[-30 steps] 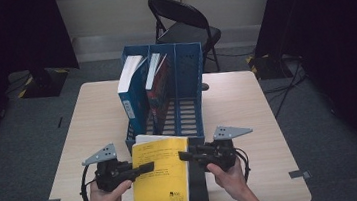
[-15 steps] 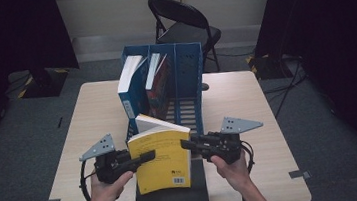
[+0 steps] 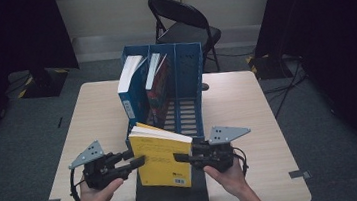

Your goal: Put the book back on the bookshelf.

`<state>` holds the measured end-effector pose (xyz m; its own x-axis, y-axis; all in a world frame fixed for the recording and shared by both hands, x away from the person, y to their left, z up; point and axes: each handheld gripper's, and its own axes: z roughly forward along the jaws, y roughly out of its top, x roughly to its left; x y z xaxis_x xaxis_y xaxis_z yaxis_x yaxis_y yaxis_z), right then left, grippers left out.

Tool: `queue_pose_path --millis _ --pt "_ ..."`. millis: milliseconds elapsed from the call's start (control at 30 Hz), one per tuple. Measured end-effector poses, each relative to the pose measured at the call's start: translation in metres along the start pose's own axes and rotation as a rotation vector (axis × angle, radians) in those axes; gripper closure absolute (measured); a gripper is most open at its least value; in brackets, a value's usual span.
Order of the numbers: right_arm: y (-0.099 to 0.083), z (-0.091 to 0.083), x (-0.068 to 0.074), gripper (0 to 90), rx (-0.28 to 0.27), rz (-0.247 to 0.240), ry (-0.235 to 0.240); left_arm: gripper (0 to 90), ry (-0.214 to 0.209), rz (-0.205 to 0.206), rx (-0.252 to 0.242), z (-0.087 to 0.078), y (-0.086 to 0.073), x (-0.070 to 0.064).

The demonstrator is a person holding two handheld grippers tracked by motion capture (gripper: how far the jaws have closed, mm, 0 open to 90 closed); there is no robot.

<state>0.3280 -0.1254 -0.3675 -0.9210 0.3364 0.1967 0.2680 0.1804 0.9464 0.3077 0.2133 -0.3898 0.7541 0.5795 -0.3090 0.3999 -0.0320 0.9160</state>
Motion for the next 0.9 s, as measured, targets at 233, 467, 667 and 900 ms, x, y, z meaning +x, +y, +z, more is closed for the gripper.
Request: queue_pose_path --millis 233,467,667,900 --pt "0.001 0.003 0.004 72.6 0.024 -0.017 -0.002 38.1 0.007 0.009 0.034 0.011 -0.006 0.004" --pt "0.001 0.004 0.007 72.5 0.04 -0.02 -0.01 36.7 0.006 0.057 0.074 0.025 -0.007 -0.004" --pt "0.0 0.012 0.009 69.9 0.074 -0.025 -0.006 29.6 -0.019 0.068 0.097 0.033 -0.01 -0.006" --pt "-0.002 0.029 0.014 67.7 0.1 -0.034 -0.012 28.5 0.002 0.106 0.11 0.035 -0.013 -0.013"
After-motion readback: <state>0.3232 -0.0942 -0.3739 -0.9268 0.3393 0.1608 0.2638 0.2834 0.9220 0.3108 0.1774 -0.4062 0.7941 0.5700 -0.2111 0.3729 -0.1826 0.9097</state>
